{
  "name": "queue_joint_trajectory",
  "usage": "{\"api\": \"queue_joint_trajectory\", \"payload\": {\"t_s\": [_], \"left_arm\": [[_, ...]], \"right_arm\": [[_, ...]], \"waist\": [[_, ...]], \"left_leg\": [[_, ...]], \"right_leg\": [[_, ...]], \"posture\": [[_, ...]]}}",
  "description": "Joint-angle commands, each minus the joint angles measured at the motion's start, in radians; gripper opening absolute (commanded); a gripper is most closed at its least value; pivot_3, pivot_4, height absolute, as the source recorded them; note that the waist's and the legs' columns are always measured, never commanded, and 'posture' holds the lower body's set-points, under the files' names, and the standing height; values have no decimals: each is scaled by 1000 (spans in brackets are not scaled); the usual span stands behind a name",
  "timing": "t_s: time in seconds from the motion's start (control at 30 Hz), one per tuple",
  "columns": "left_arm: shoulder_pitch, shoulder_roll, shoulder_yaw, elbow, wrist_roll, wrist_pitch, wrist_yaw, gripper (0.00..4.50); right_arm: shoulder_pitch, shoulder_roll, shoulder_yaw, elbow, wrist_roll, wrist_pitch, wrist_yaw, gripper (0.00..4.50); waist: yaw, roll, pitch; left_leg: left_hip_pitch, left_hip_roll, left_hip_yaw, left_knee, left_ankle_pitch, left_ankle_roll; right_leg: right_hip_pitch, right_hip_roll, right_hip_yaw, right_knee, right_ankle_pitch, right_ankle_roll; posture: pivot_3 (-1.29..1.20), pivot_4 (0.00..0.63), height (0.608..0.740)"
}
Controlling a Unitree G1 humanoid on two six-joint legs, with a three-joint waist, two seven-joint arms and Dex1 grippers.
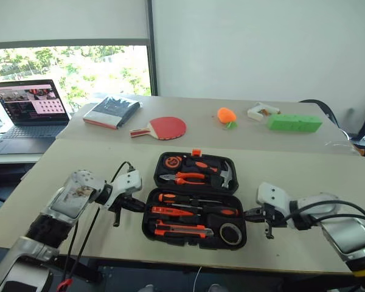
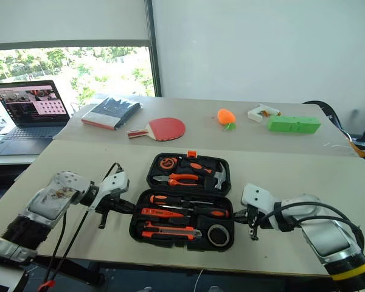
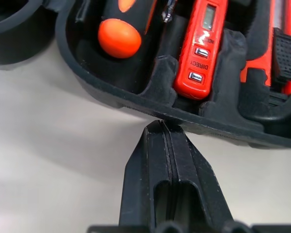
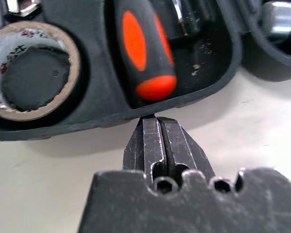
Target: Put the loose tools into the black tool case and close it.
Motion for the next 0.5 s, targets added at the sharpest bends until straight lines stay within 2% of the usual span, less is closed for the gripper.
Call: {"api": "queue_joint_trajectory", "payload": {"t_s": [0.03,0.13,0.37,0.47,0.5], "left_arm": [[46,28,8,-132,-75,31,-54,40],[66,35,20,-137,-65,34,-19,40],[20,42,41,28,23,9,114,40],[-53,41,69,135,8,137,163,716],[-73,40,76,155,-2,173,170,1063]], "right_arm": [[35,-7,-29,-107,51,-4,19,0],[60,-11,-42,-124,43,13,-6,0],[66,-38,-108,-88,20,78,-78,0],[62,-56,-167,-57,56,129,-74,769],[59,-58,-183,-51,71,146,-69,1108]], "waist": [[-1,0,0],[0,0,0],[3,0,0],[4,0,0],[4,0,0]], "left_leg": [[0,0,0,0,0,0],[1,0,0,0,0,0],[5,0,0,1,0,0],[6,0,0,1,0,-1],[6,0,0,1,1,-1]], "right_leg": [[0,0,0,0,0,0],[1,0,0,1,0,0],[5,0,0,1,0,0],[5,0,0,1,0,0],[5,0,0,1,0,0]], "posture": [[0,150,736],[0,150,736],[0,150,736],[0,150,736],[0,150,736]]}}
